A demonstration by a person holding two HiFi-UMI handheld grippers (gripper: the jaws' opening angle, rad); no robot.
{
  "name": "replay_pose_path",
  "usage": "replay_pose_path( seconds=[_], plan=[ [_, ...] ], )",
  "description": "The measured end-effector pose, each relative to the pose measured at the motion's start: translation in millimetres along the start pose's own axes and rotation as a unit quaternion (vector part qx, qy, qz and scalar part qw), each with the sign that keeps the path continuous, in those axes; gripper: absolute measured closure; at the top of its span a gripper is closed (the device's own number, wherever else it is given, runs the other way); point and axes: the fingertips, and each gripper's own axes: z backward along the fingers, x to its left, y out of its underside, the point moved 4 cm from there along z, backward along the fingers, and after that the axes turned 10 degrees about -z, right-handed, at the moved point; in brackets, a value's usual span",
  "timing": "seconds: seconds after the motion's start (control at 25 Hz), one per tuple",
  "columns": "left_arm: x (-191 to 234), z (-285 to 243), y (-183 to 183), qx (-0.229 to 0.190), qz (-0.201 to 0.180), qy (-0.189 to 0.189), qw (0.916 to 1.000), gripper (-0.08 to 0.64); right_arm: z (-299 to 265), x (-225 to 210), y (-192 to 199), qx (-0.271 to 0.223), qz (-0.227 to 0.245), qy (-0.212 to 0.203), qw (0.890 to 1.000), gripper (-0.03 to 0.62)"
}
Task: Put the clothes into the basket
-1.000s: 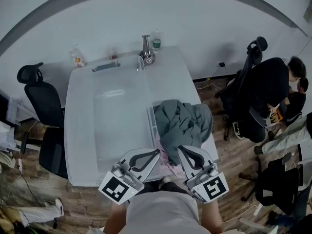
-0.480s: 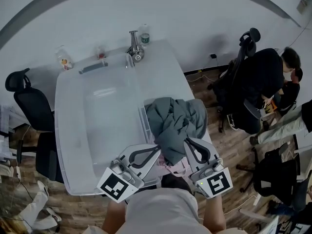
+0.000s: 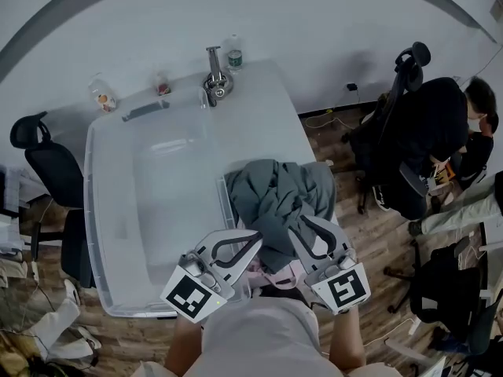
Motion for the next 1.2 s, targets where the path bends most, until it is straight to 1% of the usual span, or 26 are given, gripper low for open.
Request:
replay_pose_path(
  seconds=[0.12, 0.4, 0.56, 0.64, 0.8, 0.92, 1.04, 1.2],
  plan=[
    [2.9, -10.0, 3.4, 0.007, -0.002, 0.003, 1.0000, 0.555, -7.9, -6.2, 8.6, 0.022, 0.013, -0.007, 1.000, 0.469],
    [6.0, -28.7, 15.1, 0.029, 0.005, 0.009, 0.9995, 0.555, -27.9, -21.5, 35.8, 0.066, 0.015, -0.028, 0.997, 0.367],
    [8.4, -34.3, 22.3, 0.036, 0.011, 0.009, 0.9992, 0.555, -41.5, -30.2, 57.0, 0.105, 0.018, -0.041, 0.993, 0.312],
    [9.9, -35.7, 25.1, 0.040, 0.014, 0.006, 0.9991, 0.555, -48.4, -32.1, 67.7, 0.125, 0.025, -0.055, 0.990, 0.294],
    [13.7, -39.1, 30.0, 0.047, 0.021, 0.002, 0.9987, 0.555, -61.4, -34.6, 82.8, 0.158, 0.052, -0.082, 0.983, 0.251],
    [15.6, -42.3, 34.7, 0.056, 0.023, 0.001, 0.9982, 0.555, -69.8, -35.6, 92.2, 0.174, 0.047, -0.099, 0.979, 0.220],
    [16.3, -45.2, 38.7, 0.064, 0.026, 0.001, 0.9976, 0.555, -77.2, -36.5, 105.6, 0.196, 0.041, -0.117, 0.973, 0.160],
    [18.0, -48.6, 41.6, 0.072, 0.029, 0.001, 0.9970, 0.555, -87.4, -38.6, 125.3, 0.228, 0.047, -0.133, 0.963, 0.097]
  ],
)
